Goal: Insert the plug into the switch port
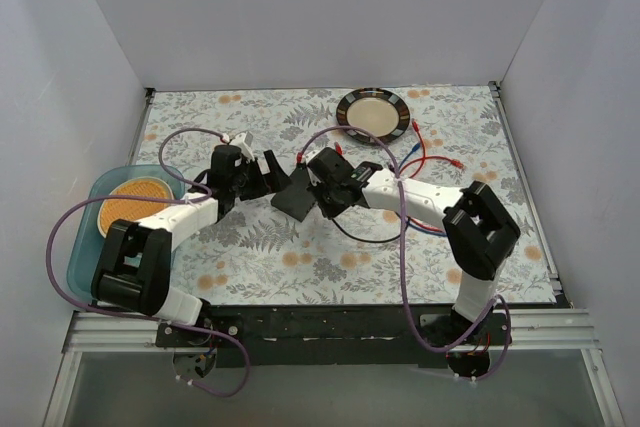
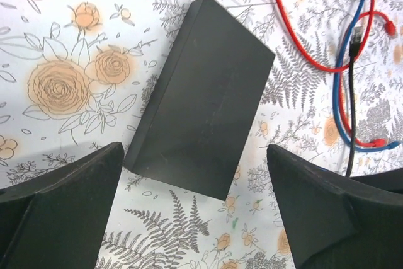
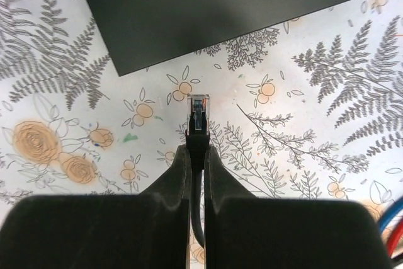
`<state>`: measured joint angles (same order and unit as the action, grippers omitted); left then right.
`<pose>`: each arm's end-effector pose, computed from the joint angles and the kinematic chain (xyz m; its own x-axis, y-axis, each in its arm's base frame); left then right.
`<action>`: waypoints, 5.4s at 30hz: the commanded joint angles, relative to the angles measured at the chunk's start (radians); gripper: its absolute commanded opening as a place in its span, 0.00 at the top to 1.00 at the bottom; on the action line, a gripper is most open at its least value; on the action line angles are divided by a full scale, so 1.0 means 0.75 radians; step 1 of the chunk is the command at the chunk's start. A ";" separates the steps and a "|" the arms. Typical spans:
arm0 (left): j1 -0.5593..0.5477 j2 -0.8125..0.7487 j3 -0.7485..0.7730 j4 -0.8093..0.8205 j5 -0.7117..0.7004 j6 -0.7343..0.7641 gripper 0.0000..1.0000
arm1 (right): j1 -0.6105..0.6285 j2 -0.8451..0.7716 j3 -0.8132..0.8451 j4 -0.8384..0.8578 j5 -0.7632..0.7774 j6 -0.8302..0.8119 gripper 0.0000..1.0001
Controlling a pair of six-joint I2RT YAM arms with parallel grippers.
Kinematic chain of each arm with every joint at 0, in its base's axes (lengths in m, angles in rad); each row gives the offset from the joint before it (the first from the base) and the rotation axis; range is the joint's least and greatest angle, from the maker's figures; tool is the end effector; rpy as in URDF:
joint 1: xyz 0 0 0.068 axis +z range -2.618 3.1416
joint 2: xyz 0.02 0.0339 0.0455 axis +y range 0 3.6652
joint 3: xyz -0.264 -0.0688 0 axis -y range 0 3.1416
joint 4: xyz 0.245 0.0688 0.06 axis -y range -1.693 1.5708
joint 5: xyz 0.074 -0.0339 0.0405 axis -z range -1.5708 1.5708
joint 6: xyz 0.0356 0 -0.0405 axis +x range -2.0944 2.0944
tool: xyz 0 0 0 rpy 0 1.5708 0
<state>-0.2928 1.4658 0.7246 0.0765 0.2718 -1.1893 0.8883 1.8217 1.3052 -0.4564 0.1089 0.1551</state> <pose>0.2833 -0.0954 0.1881 -0.6657 -0.7331 -0.1394 -0.3693 0.4859 -0.7922 0.2489 0.3000 0.2100 -0.6283 -0.5295 -0.5700 -0.6435 0.7655 -0.0018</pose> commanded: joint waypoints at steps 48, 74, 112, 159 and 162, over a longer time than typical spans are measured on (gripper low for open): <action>0.159 0.504 0.392 -0.018 0.445 0.056 0.02 | 0.106 0.046 -0.123 0.355 0.194 -0.561 0.99; 0.159 0.510 0.367 -0.006 0.486 0.044 0.02 | 0.157 0.183 0.031 0.197 0.272 -0.467 0.99; 0.133 0.514 0.200 0.115 0.764 -0.018 0.14 | 0.196 0.308 0.143 0.228 0.525 -0.231 0.99; 0.106 0.500 0.073 0.281 0.969 -0.196 0.14 | 0.251 0.212 -0.143 0.688 0.274 -0.303 0.99; 0.108 0.494 0.073 0.268 0.973 -0.190 0.14 | 0.251 0.185 -0.167 0.735 0.201 -0.325 0.99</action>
<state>-0.1539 1.8656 0.8227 0.4110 0.7895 -1.2728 1.0512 1.9602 1.2091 -0.1108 0.5507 -0.1234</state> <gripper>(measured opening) 0.861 0.065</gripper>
